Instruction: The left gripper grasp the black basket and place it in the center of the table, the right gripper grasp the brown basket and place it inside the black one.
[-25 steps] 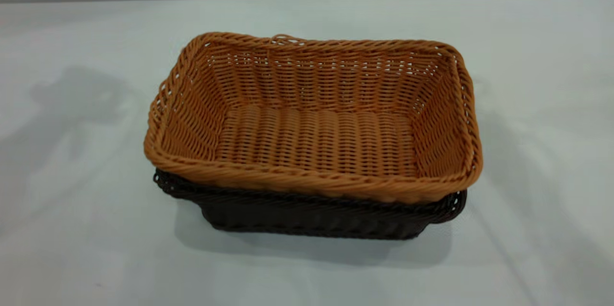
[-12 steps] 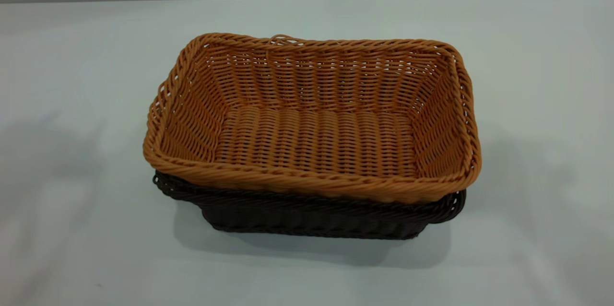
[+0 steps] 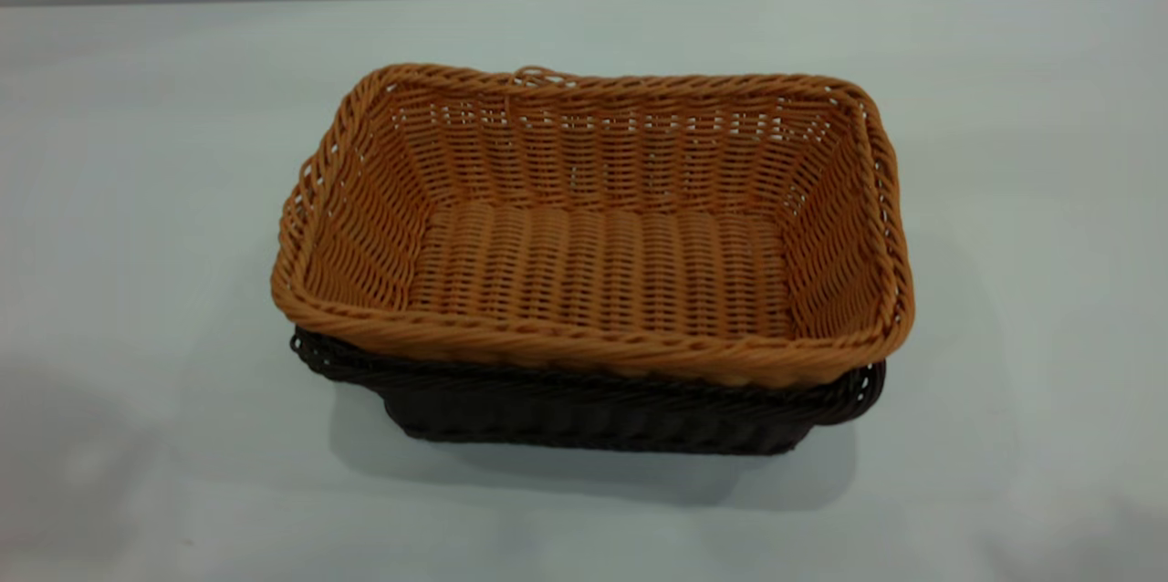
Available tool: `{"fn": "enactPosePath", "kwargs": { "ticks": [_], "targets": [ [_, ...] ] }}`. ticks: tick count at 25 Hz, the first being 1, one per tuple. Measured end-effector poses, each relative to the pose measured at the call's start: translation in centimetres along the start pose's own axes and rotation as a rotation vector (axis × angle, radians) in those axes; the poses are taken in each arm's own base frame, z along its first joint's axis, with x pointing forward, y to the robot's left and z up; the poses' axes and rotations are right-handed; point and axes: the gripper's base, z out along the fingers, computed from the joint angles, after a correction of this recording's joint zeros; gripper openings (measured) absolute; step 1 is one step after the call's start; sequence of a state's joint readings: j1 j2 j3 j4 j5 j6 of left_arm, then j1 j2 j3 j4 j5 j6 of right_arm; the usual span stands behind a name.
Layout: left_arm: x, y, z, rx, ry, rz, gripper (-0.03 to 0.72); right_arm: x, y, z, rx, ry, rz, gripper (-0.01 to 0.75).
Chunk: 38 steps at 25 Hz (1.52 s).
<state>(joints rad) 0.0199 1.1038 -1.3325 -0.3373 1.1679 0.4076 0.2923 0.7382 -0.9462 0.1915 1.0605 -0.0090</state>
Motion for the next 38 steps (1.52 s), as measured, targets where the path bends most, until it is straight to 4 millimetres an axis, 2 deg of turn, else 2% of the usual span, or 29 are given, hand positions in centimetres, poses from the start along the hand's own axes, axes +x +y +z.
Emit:
{"fn": "enactPosePath", "kwargs": {
  "ticks": [4,7,10,17,22,27,31,38],
  "targets": [
    [1.4,-0.5,-0.1,0.001,0.009,-0.054,0.545,3.7,0.1,-2.2,-0.009,-0.071,-0.015,0.586],
    [3.6,-1.2,-0.2,-0.006,0.023,-0.094,0.545,6.7,0.1,-3.3,-0.016,-0.092,-0.027,0.586],
    [6.9,-2.1,-0.7,-0.031,0.024,-0.112,0.545,9.4,-0.1,-3.4,-0.019,-0.094,-0.037,0.586],
    [14.1,-4.9,-2.1,-0.071,-0.078,-0.082,0.545,14.0,-1.0,-1.6,0.003,-0.095,-0.109,0.586],
    [18.2,-6.1,-2.1,-0.110,-0.146,-0.056,0.545,15.4,-1.2,-1.1,0.011,-0.105,-0.171,0.586],
    [21.3,-6.4,-0.7,-0.139,-0.165,-0.044,0.545,16.1,-1.1,-1.1,-0.013,-0.144,-0.212,0.586],
    [22.7,-6.6,0.0,-0.145,-0.185,-0.043,0.545,16.5,-1.0,-1.3,-0.019,-0.169,-0.225,0.586],
    [24.0,-6.0,1.9,-0.174,-0.139,-0.062,0.545,16.6,-1.0,-1.5,-0.020,-0.183,-0.227,0.586]
  ]
}}
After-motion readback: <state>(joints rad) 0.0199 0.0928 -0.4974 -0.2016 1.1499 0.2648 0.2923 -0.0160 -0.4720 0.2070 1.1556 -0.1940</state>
